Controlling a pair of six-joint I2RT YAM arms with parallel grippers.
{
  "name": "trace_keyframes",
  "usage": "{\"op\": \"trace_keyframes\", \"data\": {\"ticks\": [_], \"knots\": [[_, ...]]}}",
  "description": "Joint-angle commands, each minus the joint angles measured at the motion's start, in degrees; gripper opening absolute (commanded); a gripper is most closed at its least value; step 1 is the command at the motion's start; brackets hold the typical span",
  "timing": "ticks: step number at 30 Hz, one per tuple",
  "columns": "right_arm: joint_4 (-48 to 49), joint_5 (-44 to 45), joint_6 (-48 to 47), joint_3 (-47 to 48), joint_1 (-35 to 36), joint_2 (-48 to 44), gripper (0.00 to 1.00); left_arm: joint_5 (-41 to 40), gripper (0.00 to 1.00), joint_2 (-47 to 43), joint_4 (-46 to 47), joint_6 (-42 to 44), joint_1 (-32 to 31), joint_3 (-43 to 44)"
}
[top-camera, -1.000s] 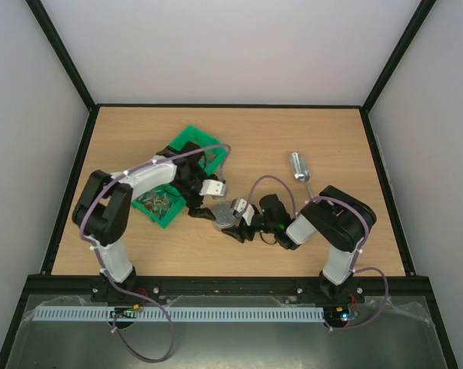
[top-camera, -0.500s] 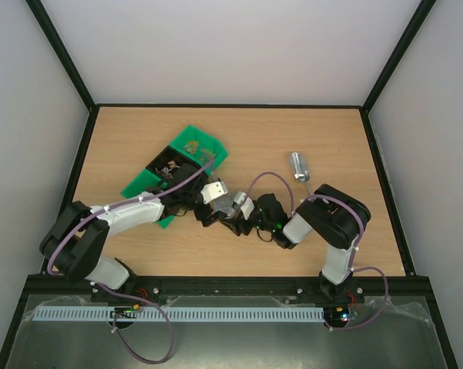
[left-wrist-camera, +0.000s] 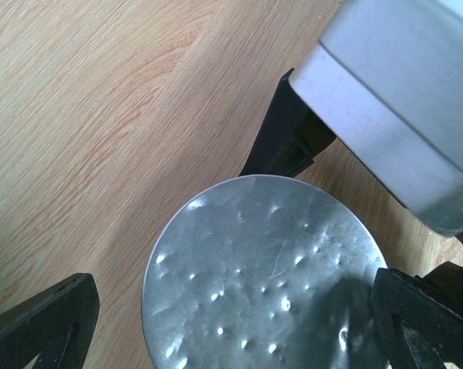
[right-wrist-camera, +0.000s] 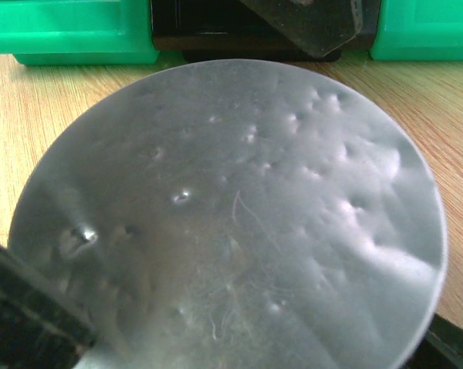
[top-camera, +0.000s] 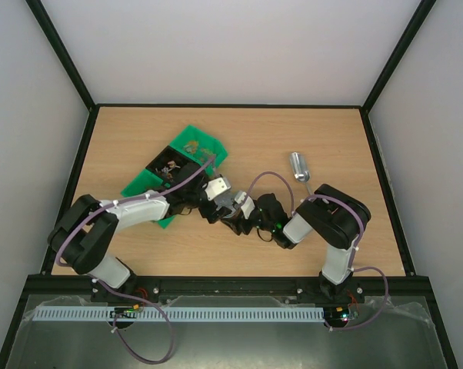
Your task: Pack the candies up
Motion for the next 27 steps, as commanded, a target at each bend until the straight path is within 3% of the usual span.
{"op": "trace_keyframes", "data": {"ticks": [1, 16, 21, 27], "knots": [[-4.2, 1.4, 0.7, -0.6, 0.0, 1.8, 0.36, 2.5, 1.0, 1.4, -1.8, 1.3, -0.8, 1.5], [-4.3, 1.4, 1.4, -0.4, 0.0, 2.0, 0.36, 1.3, 0.99, 2.1, -5.0, 6.2, -1.9, 1.9], [-4.4, 0.1, 0.4, -0.7, 0.0, 1.8, 0.36, 1.5, 0.93, 1.4, -4.7, 8.2, -1.7, 1.7], [-4.4, -7.8, -1.8, -1.8, 0.0, 0.9, 0.35, 6.3, 0.86, 2.4, -10.4, 15.9, 1.0, 4.3]]}}
